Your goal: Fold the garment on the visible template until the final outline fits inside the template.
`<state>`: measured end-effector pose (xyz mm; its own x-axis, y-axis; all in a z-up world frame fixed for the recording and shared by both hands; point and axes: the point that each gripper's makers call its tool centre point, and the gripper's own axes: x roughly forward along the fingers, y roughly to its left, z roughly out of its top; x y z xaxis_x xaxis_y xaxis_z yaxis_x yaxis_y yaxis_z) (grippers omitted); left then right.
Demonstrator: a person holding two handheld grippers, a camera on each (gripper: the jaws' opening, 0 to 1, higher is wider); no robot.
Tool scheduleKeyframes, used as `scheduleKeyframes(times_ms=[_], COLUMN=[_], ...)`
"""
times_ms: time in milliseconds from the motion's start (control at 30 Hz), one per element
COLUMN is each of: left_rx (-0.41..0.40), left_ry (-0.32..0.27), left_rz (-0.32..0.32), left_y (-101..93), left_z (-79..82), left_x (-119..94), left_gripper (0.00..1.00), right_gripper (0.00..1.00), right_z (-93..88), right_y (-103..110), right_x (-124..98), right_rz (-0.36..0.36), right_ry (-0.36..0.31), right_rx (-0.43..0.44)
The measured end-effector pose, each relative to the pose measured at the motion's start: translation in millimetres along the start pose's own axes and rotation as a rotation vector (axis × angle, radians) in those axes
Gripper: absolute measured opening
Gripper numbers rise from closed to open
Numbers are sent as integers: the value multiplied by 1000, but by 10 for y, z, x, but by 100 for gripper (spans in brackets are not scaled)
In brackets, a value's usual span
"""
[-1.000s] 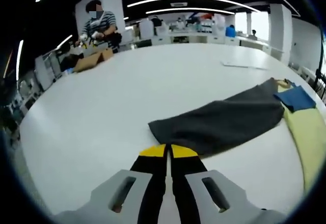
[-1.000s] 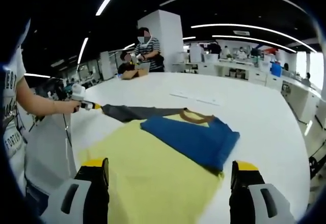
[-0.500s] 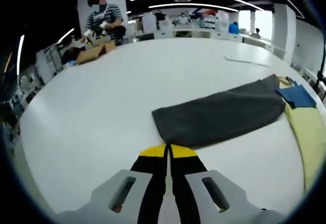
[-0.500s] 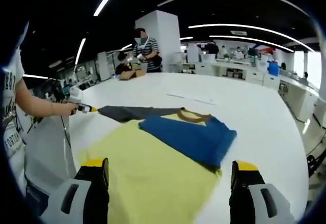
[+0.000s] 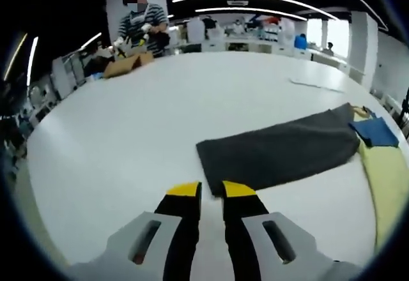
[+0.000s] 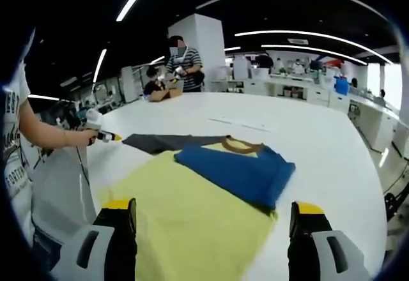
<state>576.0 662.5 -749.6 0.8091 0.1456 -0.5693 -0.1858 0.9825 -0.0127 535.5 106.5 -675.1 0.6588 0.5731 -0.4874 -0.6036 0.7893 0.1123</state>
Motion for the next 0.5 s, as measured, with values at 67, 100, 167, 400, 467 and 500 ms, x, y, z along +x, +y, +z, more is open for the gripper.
scheduleKeyframes(times_ms=[67, 100, 167, 400, 467, 500], left_rx=[-23, -37, -47, -47, -39, -38], left_ry=[-18, -21, -22, -4, -2, 3], left_rz=[-9, -13, -11, -4, 1, 2], left_y=[3, -2, -3, -67, -78, -87], left_z=[9, 8, 1, -74, -84, -97], left_x=[7, 11, 29, 112, 127, 138], left_gripper=[13, 14, 16, 18, 17, 18], right_gripper=[99, 99, 99, 99, 99, 99], right_z=[-4, -5, -7, -6, -8, -10], right_y=[7, 10, 15, 4, -3, -6], right_x=[3, 5, 8, 15, 12, 9], right_rz=[1, 2, 2, 0, -2, -3], right_ry=[0, 0, -1, -1, 0, 1], right_rx=[1, 1, 2, 3, 5, 4])
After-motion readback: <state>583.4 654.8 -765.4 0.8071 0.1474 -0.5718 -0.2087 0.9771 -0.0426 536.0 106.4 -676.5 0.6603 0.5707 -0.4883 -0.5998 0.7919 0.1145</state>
